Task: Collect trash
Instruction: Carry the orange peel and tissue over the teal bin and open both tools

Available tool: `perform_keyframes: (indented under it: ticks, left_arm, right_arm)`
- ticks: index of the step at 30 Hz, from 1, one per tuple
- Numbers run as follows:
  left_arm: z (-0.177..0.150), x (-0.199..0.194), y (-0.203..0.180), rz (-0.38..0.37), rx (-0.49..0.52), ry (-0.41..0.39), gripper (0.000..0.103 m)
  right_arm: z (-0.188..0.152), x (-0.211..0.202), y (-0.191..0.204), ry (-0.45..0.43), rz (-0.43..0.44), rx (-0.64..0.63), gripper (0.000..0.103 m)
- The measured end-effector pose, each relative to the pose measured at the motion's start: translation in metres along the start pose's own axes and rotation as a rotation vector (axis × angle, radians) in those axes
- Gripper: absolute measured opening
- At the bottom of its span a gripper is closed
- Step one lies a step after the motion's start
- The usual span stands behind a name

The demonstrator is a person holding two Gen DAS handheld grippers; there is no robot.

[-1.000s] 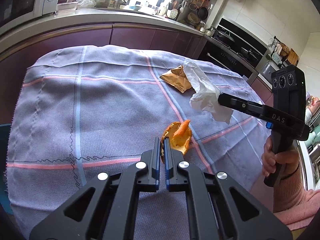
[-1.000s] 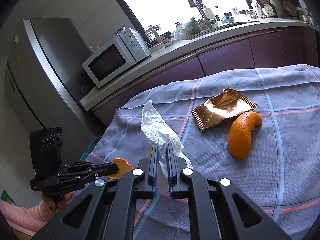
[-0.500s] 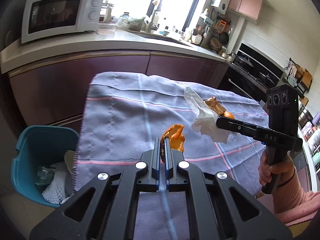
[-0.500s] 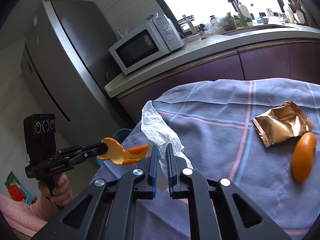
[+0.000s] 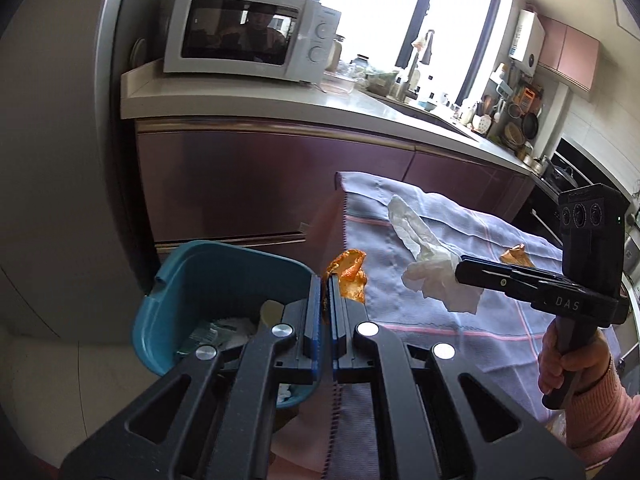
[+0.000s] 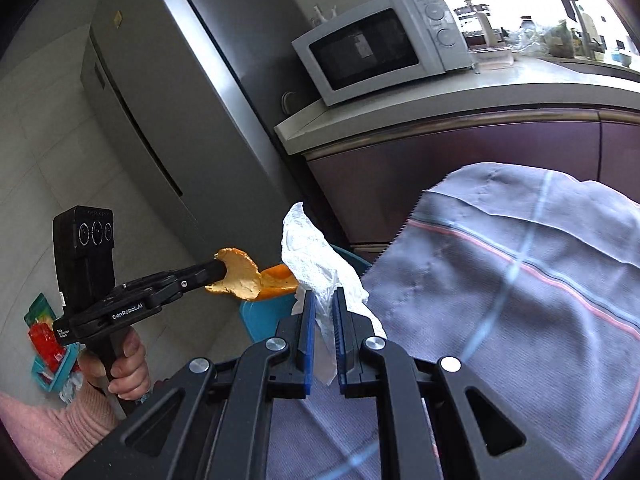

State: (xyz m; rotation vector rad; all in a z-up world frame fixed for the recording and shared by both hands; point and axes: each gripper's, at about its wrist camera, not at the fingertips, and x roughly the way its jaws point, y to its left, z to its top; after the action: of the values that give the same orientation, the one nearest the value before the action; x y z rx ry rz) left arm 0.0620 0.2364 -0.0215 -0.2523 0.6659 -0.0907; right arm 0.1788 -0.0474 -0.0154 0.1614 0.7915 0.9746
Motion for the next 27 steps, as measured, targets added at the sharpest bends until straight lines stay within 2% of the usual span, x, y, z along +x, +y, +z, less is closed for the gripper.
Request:
perform_keyframes:
  ticks: [7,15,24,27]
  left_arm:
    - [-0.007,0.019,0.046,0.087,-0.071,0.029,0.004]
    - [-0.012,0.054,0.073,0.152,-0.127,0.074,0.004]
    - [-0.018,0.096,0.087,0.174,-0.154,0.129,0.005]
    - [-0.018,0.107,0.087,0.17,-0.155,0.147,0.007]
  right_arm:
    - [0.014,0.055,0.019,0.076,0.019,-0.018,0.008]
    - [0.013,0.108,0.021,0.171,0.015,0.018,0.008]
    - [0.007,0.138,0.028,0.238,-0.005,0.017,0.013]
    - [0.006,0.139,0.027,0.243,-0.013,0.02,0.02]
